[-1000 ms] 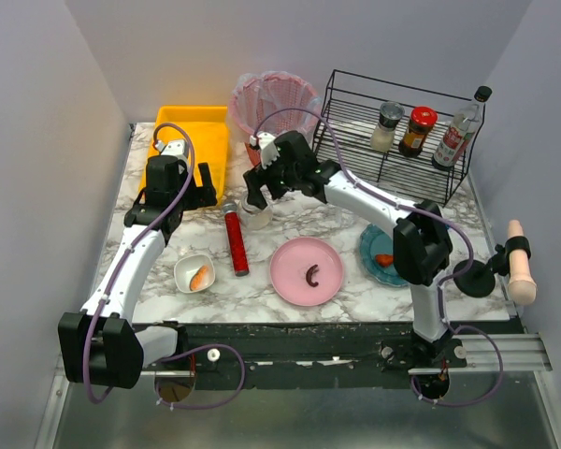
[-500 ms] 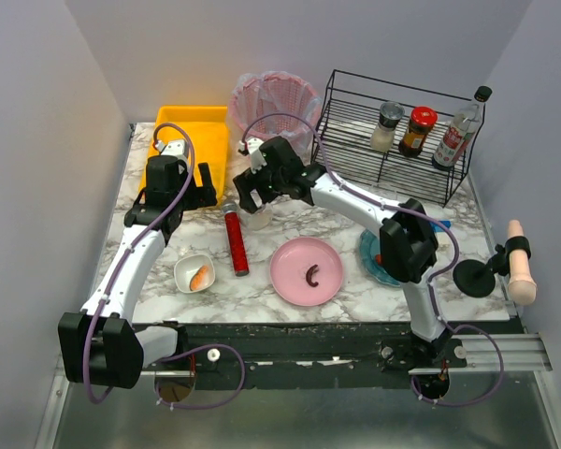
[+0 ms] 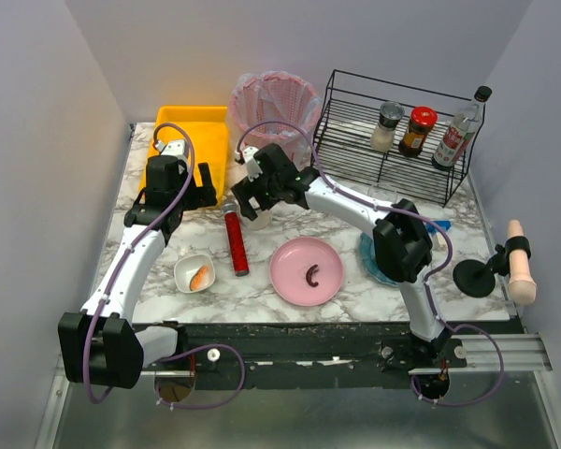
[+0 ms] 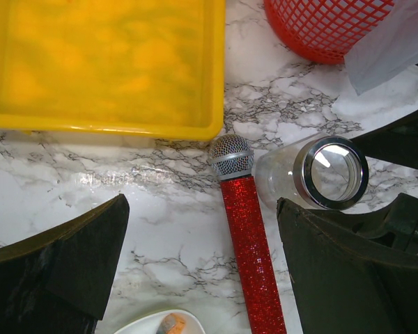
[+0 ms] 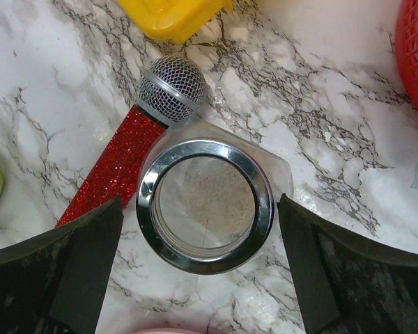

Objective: Clear the kitchen counter

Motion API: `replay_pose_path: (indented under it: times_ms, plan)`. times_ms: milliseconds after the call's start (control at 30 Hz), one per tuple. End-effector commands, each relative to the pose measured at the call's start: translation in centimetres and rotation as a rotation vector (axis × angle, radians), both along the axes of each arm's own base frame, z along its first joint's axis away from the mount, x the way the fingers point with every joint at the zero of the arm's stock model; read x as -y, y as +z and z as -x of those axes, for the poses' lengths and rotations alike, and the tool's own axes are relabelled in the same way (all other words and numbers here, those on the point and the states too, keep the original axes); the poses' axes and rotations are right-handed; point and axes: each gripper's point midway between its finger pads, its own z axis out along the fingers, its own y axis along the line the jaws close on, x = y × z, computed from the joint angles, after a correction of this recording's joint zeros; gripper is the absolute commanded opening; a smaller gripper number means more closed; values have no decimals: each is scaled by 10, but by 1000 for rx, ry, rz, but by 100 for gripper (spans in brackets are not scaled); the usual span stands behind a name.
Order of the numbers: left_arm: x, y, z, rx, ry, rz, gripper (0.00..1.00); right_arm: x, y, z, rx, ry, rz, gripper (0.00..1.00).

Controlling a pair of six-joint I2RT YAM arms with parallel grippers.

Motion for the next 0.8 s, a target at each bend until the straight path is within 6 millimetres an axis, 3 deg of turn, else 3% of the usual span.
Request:
replay_pose_path:
  times_ms: [0,400,767]
  plan:
    - [1,9,-1,9,-7,16,99,-5,-6,0,40,14,52,100]
    - [1,10,-1,10,-6,17,99,-3,-15,-5,69,-3,97,91]
    - [0,11,-1,15,-2,13,99,-3,-15,-5,72,-10,103,58]
